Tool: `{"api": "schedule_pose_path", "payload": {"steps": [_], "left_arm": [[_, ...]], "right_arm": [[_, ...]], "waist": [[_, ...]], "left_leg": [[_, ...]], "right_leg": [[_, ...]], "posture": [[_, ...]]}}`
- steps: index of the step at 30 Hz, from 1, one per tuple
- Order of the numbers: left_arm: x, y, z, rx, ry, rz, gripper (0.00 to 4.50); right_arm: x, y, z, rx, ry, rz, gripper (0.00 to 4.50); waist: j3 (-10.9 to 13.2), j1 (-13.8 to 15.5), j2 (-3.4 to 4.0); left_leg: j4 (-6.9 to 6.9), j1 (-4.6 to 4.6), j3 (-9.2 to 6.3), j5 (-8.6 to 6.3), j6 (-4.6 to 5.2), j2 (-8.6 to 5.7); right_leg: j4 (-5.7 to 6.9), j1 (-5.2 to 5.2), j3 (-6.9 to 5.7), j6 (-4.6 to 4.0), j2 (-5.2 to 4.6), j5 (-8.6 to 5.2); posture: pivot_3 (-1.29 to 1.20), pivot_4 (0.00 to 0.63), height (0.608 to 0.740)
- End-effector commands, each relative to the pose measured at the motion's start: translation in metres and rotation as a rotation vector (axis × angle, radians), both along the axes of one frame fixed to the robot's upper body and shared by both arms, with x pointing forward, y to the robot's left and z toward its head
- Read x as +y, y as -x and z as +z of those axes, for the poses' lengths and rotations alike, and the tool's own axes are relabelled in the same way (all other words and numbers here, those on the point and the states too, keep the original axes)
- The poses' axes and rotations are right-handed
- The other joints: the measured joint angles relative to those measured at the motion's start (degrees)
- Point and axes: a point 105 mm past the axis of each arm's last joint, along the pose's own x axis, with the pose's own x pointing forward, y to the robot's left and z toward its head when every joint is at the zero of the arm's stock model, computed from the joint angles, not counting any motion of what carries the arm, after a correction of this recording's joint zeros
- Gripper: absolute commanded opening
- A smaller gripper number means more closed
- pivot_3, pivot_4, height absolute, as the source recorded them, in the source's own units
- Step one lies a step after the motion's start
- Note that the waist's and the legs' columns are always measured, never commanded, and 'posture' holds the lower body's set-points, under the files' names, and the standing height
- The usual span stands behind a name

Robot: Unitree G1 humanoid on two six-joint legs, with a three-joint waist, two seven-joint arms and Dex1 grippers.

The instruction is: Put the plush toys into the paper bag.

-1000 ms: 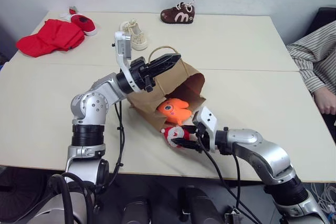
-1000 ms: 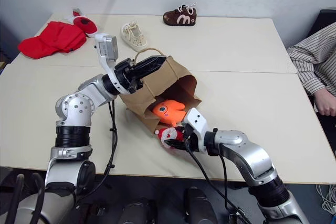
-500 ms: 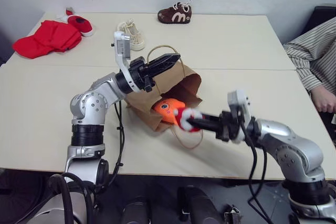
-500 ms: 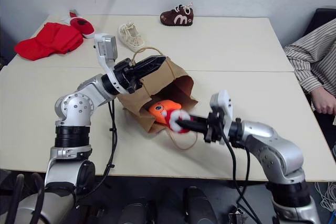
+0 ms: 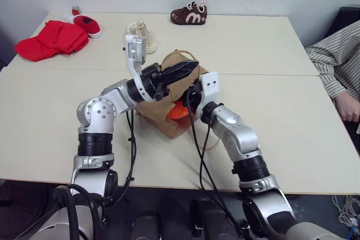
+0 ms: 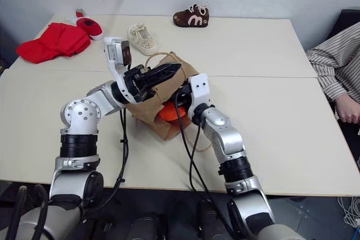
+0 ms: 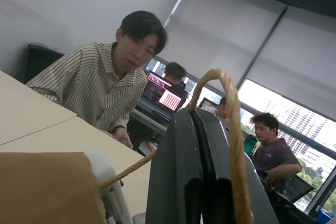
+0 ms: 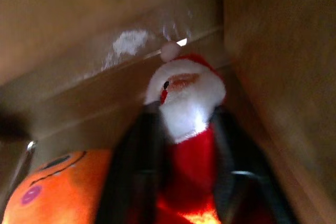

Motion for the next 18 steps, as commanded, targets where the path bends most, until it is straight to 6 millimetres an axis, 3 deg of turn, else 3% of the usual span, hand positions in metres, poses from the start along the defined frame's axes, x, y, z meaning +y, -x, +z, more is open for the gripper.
{"api": "schedule_pose_path", "payload": {"steps": [1, 6, 10, 18], "left_arm": [[0.004, -0.001, 0.015, -0.057, 0.034, 0.035, 0.00], [0.011, -0.010, 0.019, -0.050, 0.070, 0.097, 0.00], [0.014, -0.012, 0.022, -0.044, 0.098, 0.114, 0.00], [0.015, -0.012, 0.021, -0.048, 0.097, 0.130, 0.00]], "right_arm": [[0.003, 0.017, 0.018, -0.055, 0.008, 0.107, 2.61], [-0.007, 0.055, 0.044, -0.063, -0.038, 0.357, 4.40], [-0.028, 0.073, 0.034, 0.055, -0.004, 0.452, 4.46], [-0.065, 0.114, 0.044, 0.088, -0.075, 0.586, 4.46]], "waist": [[0.0, 0.0, 0.00], [0.0, 0.1, 0.00], [0.0, 0.3, 0.00], [0.0, 0.6, -0.01]], "left_leg": [[0.00, 0.00, -0.01, 0.00, 0.00, 0.00], [-0.01, -0.02, -0.03, 0.00, 0.00, 0.00], [-0.01, -0.01, -0.07, 0.00, 0.00, -0.01], [-0.03, -0.02, -0.08, -0.01, 0.01, -0.02]], "right_leg": [[0.00, 0.00, -0.01, 0.00, 0.00, 0.00], [-0.02, 0.00, -0.03, 0.00, 0.00, 0.00], [-0.08, 0.03, -0.07, 0.00, 0.00, 0.00], [-0.13, 0.03, -0.08, 0.00, 0.02, 0.00]], "posture": [[0.00, 0.150, 0.740], [0.00, 0.150, 0.740], [0.00, 0.150, 0.740], [0.00, 0.150, 0.740]]}}
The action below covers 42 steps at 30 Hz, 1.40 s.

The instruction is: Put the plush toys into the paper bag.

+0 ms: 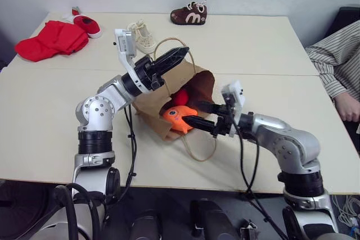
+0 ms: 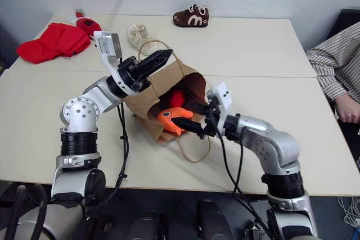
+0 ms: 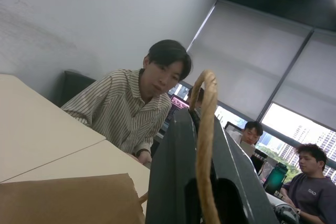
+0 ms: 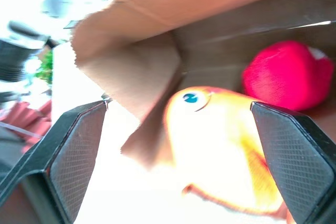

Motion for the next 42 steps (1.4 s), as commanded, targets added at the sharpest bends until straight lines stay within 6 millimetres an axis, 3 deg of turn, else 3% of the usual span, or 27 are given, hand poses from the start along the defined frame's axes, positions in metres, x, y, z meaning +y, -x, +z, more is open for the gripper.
{"api": "schedule_pose_path", "payload": {"steps": [1, 4, 6, 8, 11, 13, 17, 21, 24, 27, 30, 33, 38, 42], "left_arm": [[0.004, 0.006, 0.013, -0.056, 0.018, 0.007, 0.00], [0.006, 0.007, 0.014, -0.058, 0.016, 0.005, 0.00], [0.006, 0.007, 0.015, -0.058, 0.014, 0.003, 0.00], [0.005, 0.007, 0.014, -0.056, 0.009, 0.002, 0.00], [0.003, 0.006, 0.014, -0.054, 0.006, -0.001, 0.00], [0.003, 0.006, 0.014, -0.054, 0.007, -0.001, 0.00], [0.002, 0.006, 0.013, -0.053, 0.008, -0.001, 0.00], [0.002, 0.006, 0.014, -0.054, 0.014, 0.001, 0.00], [0.005, 0.005, 0.015, -0.056, 0.020, 0.013, 0.00], [0.015, 0.000, 0.027, -0.049, 0.082, 0.047, 0.00], [0.024, -0.012, 0.035, -0.030, 0.108, 0.113, 0.00], [0.027, -0.021, 0.028, -0.026, 0.055, 0.165, 0.00], [0.016, -0.021, 0.006, -0.068, -0.072, 0.169, 0.00], [0.013, -0.015, 0.002, -0.087, -0.085, 0.143, 0.00]], "right_arm": [[-0.021, 0.019, 0.007, 0.029, -0.020, 0.017, 4.46], [-0.062, 0.012, -0.026, 0.207, 0.082, -0.161, 4.46], [-0.074, 0.012, -0.045, 0.297, 0.150, -0.204, 4.46], [-0.061, 0.014, -0.060, 0.368, 0.165, -0.171, 4.46], [-0.035, 0.016, -0.065, 0.420, 0.129, -0.081, 4.29], [-0.026, 0.014, -0.068, 0.434, 0.135, -0.077, 3.90], [-0.012, 0.006, -0.071, 0.407, 0.128, -0.075, 2.57], [-0.003, 0.010, -0.044, 0.357, -0.008, -0.006, 1.11], [-0.008, 0.020, 0.003, 0.268, -0.190, 0.081, 0.04], [-0.021, 0.028, 0.054, 0.211, -0.334, 0.153, 0.04], [-0.034, 0.022, 0.082, 0.192, -0.405, 0.118, 0.04], [-0.039, 0.005, 0.078, 0.220, -0.376, 0.018, 0.04], [-0.041, -0.013, 0.041, 0.277, -0.284, -0.103, 0.04], [-0.047, -0.009, 0.049, 0.263, -0.367, -0.085, 0.21]], "waist": [[0.0, 0.1, 0.00], [0.0, 0.2, -0.01], [0.0, 0.2, -0.01], [0.0, -0.2, -0.02], [0.0, -0.4, -0.02], [0.0, -0.2, 0.00], [0.0, 0.2, -0.01], [0.0, 0.1, -0.01], [0.0, 0.1, -0.01], [0.0, 0.0, 0.00], [0.0, 0.0, -0.01], [0.0, 0.0, -0.01], [0.0, 0.0, -0.01], [0.0, 0.1, -0.01]], "left_leg": [[0.00, 0.00, -0.01, 0.00, 0.00, 0.00], [0.00, -0.01, -0.03, -0.01, 0.02, -0.02], [0.01, -0.01, -0.02, -0.01, 0.04, -0.06], [0.01, 0.01, -0.01, -0.01, 0.04, -0.04], [-0.07, 0.09, -0.02, 0.03, -0.03, 0.01], [-0.06, 0.09, -0.02, 0.03, -0.04, 0.00], [0.00, 0.04, -0.05, 0.02, -0.02, -0.03], [0.00, 0.01, -0.08, 0.02, -0.01, -0.06], [0.00, 0.01, -0.09, 0.02, -0.01, -0.04], [0.01, 0.01, -0.10, 0.02, 0.00, -0.04], [0.02, 0.01, -0.13, 0.01, 0.00, -0.01], [-0.03, 0.00, -0.12, 0.01, 0.01, -0.03], [-0.07, -0.05, -0.10, 0.01, 0.01, -0.02], [-0.06, -0.12, -0.11, 0.01, 0.01, 0.00]], "right_leg": [[-0.03, 0.00, -0.01, 0.00, 0.00, 0.00], [-0.06, 0.05, -0.02, 0.01, -0.05, 0.01], [-0.06, 0.05, 0.00, 0.03, -0.06, 0.01], [-0.04, 0.05, 0.02, 0.03, -0.02, 0.01], [-0.01, 0.03, 0.12, 0.00, 0.10, 0.00], [0.01, 0.02, 0.12, 0.00, 0.08, 0.00], [-0.02, 0.02, 0.08, 0.01, 0.02, 0.01], [-0.04, 0.03, 0.06, 0.02, 0.00, 0.01], [-0.02, 0.03, 0.04, 0.02, 0.01, 0.01], [0.02, 0.03, 0.03, 0.02, -0.01, 0.01], [0.00, 0.02, -0.01, 0.01, 0.00, 0.01], [-0.08, 0.04, 0.01, 0.01, 0.01, 0.01], [-0.18, 0.02, 0.02, 0.02, 0.01, 0.01], [-0.20, -0.02, -0.01, 0.03, 0.00, 0.02]], "posture": [[0.00, 0.150, 0.740], [0.00, 0.150, 0.740], [0.00, 0.150, 0.740], [0.00, 0.150, 0.740], [0.00, 0.150, 0.740], [0.00, 0.150, 0.740], [0.00, 0.150, 0.740], [0.00, 0.150, 0.740], [0.00, 0.150, 0.740], [0.00, 0.150, 0.740], [0.00, 0.150, 0.740], [0.00, 0.150, 0.740], [0.00, 0.150, 0.740], [0.00, 0.150, 0.740]]}}
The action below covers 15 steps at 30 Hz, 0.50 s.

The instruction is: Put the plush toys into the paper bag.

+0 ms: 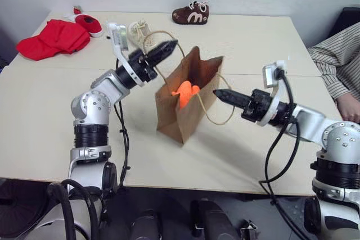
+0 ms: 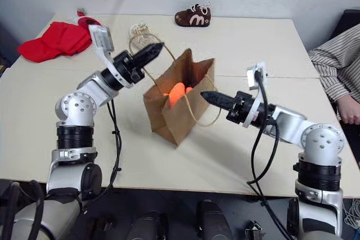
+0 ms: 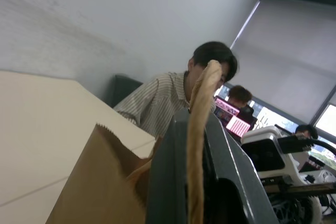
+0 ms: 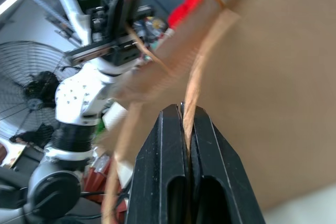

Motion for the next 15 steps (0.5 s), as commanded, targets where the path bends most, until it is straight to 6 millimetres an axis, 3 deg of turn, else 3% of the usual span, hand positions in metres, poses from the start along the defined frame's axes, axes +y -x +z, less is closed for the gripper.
{"api": "schedule_pose_path", "payload": {"steps": [1, 4, 8, 9, 13, 15], "left_arm": [[0.001, 0.010, 0.016, -0.084, 0.005, -0.017, 0.00], [0.018, 0.010, 0.022, -0.130, -0.008, 0.051, 0.55], [0.049, 0.019, 0.028, -0.143, -0.042, 0.077, 1.76], [0.056, 0.020, 0.024, -0.139, -0.081, 0.087, 2.03], [0.090, 0.023, -0.002, -0.132, -0.285, 0.195, 3.26], [0.102, 0.026, -0.019, -0.136, -0.382, 0.233, 3.85]], "right_arm": [[-0.006, 0.006, 0.021, -0.067, -0.095, 0.007, 0.44], [-0.008, 0.019, 0.033, -0.132, -0.086, 0.059, 1.26], [-0.026, 0.030, 0.045, -0.148, -0.124, 0.094, 2.63], [-0.029, 0.042, 0.049, -0.154, -0.148, 0.165, 2.92], [-0.047, 0.039, 0.036, -0.150, -0.067, 0.085, 4.27], [-0.053, 0.031, 0.020, -0.162, -0.005, 0.024, 4.50]], "waist": [[0.0, 0.0, 0.00], [0.0, -0.1, 0.00], [0.0, -0.2, 0.01], [0.0, -0.2, 0.01], [0.0, -0.1, 0.00], [0.0, 0.0, 0.00]], "left_leg": [[0.01, 0.00, -0.01, 0.00, 0.00, 0.02], [0.02, 0.01, -0.02, 0.00, 0.00, 0.02], [-0.03, 0.02, -0.01, 0.00, 0.00, 0.04], [-0.04, 0.02, -0.01, 0.00, 0.00, 0.05], [-0.07, 0.03, -0.02, -0.01, 0.01, 0.04], [-0.05, 0.03, -0.02, -0.02, 0.03, 0.03]], "right_leg": [[0.01, 0.00, -0.01, 0.00, 0.00, 0.00], [0.02, 0.01, -0.01, 0.00, 0.00, 0.00], [0.00, 0.00, -0.01, 0.00, 0.03, 0.00], [0.00, 0.00, -0.01, 0.00, 0.03, 0.00], [-0.09, 0.02, -0.02, 0.00, 0.01, 0.00], [-0.10, 0.03, -0.01, 0.00, -0.01, 0.00]], "posture": [[0.00, 0.150, 0.740], [0.00, 0.150, 0.740], [0.00, 0.150, 0.740], [0.00, 0.150, 0.740], [0.00, 0.150, 0.740], [0.00, 0.150, 0.740]]}}
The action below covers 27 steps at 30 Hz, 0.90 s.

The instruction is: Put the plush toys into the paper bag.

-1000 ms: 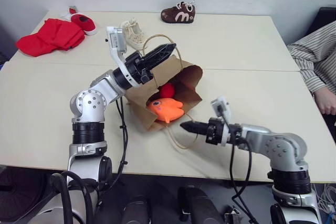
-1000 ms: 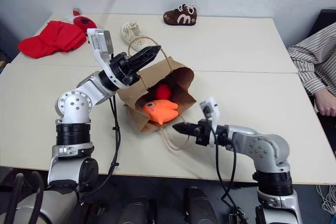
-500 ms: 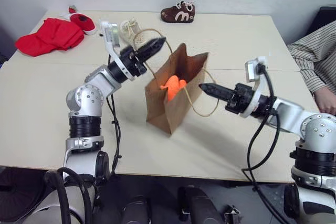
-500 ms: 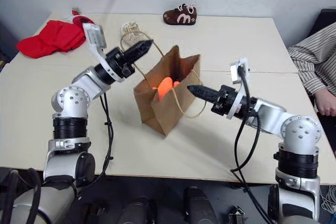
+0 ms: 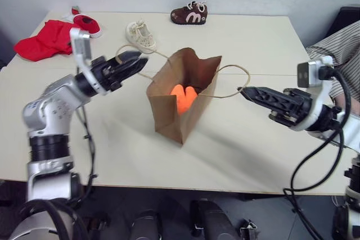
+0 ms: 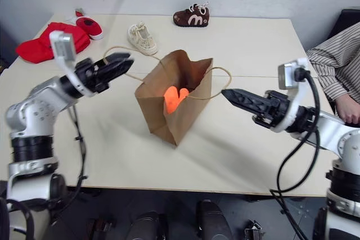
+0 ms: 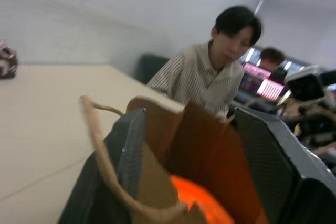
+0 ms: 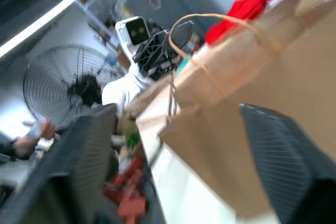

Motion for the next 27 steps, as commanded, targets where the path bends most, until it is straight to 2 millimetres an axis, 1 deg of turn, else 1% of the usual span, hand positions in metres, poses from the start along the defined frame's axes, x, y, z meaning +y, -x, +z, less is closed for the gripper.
{"api": "schedule_pose_path", "payload": {"steps": [1, 3, 4, 5, 7, 8, 11, 13, 14, 16, 17, 18, 20, 23, 26, 27], "left_arm": [[0.012, 0.010, -0.018, -0.050, -0.183, 0.029, 4.13], [0.019, 0.019, -0.043, -0.023, -0.306, 0.037, 4.13], [0.021, 0.022, -0.047, -0.022, -0.305, 0.049, 4.13], [0.021, 0.023, -0.046, -0.027, -0.282, 0.056, 4.15], [0.016, 0.025, -0.039, -0.058, -0.215, 0.063, 4.15], [0.013, 0.026, -0.037, -0.060, -0.198, 0.054, 4.15], [0.006, 0.032, -0.042, -0.047, -0.199, 0.044, 4.15], [-0.001, 0.041, -0.051, -0.025, -0.210, 0.031, 4.49], [-0.005, 0.047, -0.054, -0.023, -0.207, 0.020, 4.50], [-0.017, 0.060, -0.057, -0.027, -0.184, -0.003, 4.50], [-0.020, 0.064, -0.057, -0.028, -0.178, -0.008, 4.50], [-0.022, 0.067, -0.057, -0.037, -0.173, 0.000, 4.50], [-0.030, 0.070, -0.058, -0.046, -0.168, 0.007, 4.50], [-0.049, 0.069, -0.062, -0.064, -0.142, 0.007, 4.50], [-0.068, 0.060, -0.063, -0.106, -0.133, 0.031, 4.50], [-0.072, 0.059, -0.062, -0.116, -0.126, 0.038, 4.50]], "right_arm": [[-0.006, -0.006, -0.023, -0.071, 0.140, -0.078, 4.50], [0.004, -0.003, -0.057, -0.120, 0.319, -0.049, 4.50], [0.009, -0.003, -0.066, -0.138, 0.333, -0.041, 4.50], [0.013, -0.004, -0.069, -0.141, 0.310, -0.044, 4.31], [0.022, -0.002, -0.072, -0.125, 0.245, -0.025, 3.91], [0.024, -0.002, -0.077, -0.122, 0.253, -0.020, 3.61], [0.036, -0.003, -0.086, -0.226, 0.331, -0.017, 3.61], [0.047, -0.003, -0.090, -0.315, 0.394, 0.007, 3.27], [0.053, -0.004, -0.091, -0.369, 0.412, 0.011, 3.09], [0.069, -0.009, -0.090, -0.419, 0.403, 0.000, 2.32], [0.074, -0.011, -0.089, -0.438, 0.397, -0.008, 2.05], [0.078, -0.013, -0.089, -0.455, 0.396, -0.010, 1.76], [0.087, -0.015, -0.095, -0.489, 0.433, -0.003, 1.03], [0.098, -0.026, -0.103, -0.537, 0.483, -0.041, 0.01], [0.112, -0.029, -0.102, -0.561, 0.476, -0.031, 0.01], [0.115, -0.028, -0.102, -0.565, 0.472, -0.023, 0.01]], "waist": [[0.0, 0.0, 0.00], [0.0, 0.0, 0.00], [0.0, 0.0, 0.00], [0.0, 0.0, 0.00], [0.0, 0.0, -0.01], [0.0, 0.2, -0.03], [0.0, 0.2, -0.03], [0.0, 0.0, -0.03], [0.0, -0.2, -0.02], [0.0, -0.6, -0.03], [0.0, -0.8, -0.04], [0.0, -0.7, -0.04], [0.0, -0.4, -0.04], [0.0, 0.2, -0.08], [0.0, 0.1, -0.08], [0.0, 0.1, -0.08]], "left_leg": [[0.01, 0.00, 0.00, -0.01, 0.01, -0.01], [0.00, 0.00, 0.01, -0.03, 0.04, -0.02], [-0.06, 0.00, 0.01, -0.03, 0.05, -0.01], [-0.11, 0.00, 0.00, -0.04, 0.05, 0.00], [-0.06, -0.04, 0.00, -0.04, 0.05, 0.01], [-0.03, -0.06, 0.00, -0.04, 0.06, 0.00], [0.06, -0.07, -0.03, -0.08, 0.13, -0.02], [0.03, -0.04, -0.02, -0.10, 0.15, -0.02], [0.01, -0.03, 0.01, -0.10, 0.15, -0.02], [-0.04, 0.01, 0.04, -0.11, 0.12, 0.03], [-0.04, 0.03, 0.05, -0.12, 0.11, 0.04], [-0.03, 0.04, 0.05, -0.12, 0.10, 0.04], [0.04, 0.04, 0.03, -0.11, 0.10, 0.03], [0.08, 0.14, 0.01, -0.13, 0.15, -0.06], [0.09, 0.16, 0.02, -0.16, 0.22, -0.09], [0.09, 0.15, 0.02, -0.16, 0.21, -0.09]], "right_leg": [[-0.01, 0.01, 0.00, 0.01, -0.01, 0.01], [-0.04, 0.02, 0.01, 0.02, 0.00, 0.01], [-0.10, 0.02, 0.01, 0.02, 0.00, 0.01], [-0.17, 0.02, 0.00, 0.02, 0.02, 0.01], [-0.13, 0.00, -0.01, 0.04, 0.00, 0.02], [-0.11, 0.00, -0.01, 0.05, -0.02, 0.04], [-0.09, 0.02, -0.04, 0.07, -0.08, 0.05], [-0.09, 0.03, -0.03, 0.07, -0.08, 0.05], [-0.09, 0.02, -0.03, 0.07, -0.07, 0.05], [-0.09, 0.01, -0.01, 0.06, -0.04, 0.05], [-0.08, 0.02, -0.01, 0.04, -0.04, 0.04], [-0.04, 0.01, -0.01, 0.04, -0.04, 0.04], [0.02, 0.01, -0.01, 0.03, -0.05, 0.04], [-0.02, 0.18, -0.01, 0.03, -0.12, 0.05], [-0.06, 0.24, -0.02, 0.05, -0.14, 0.06], [-0.06, 0.22, -0.02, 0.05, -0.13, 0.06]], "posture": [[0.00, 0.150, 0.740], [0.00, 0.150, 0.740], [0.00, 0.150, 0.740], [0.00, 0.150, 0.740], [0.00, 0.150, 0.740], [0.00, 0.150, 0.740], [0.00, 0.150, 0.740], [0.00, 0.150, 0.740], [0.00, 0.150, 0.740], [0.00, 0.150, 0.740], [0.00, 0.150, 0.740], [0.00, 0.150, 0.740], [0.00, 0.150, 0.740], [0.00, 0.150, 0.740], [0.00, 0.150, 0.740], [0.00, 0.150, 0.740]]}}
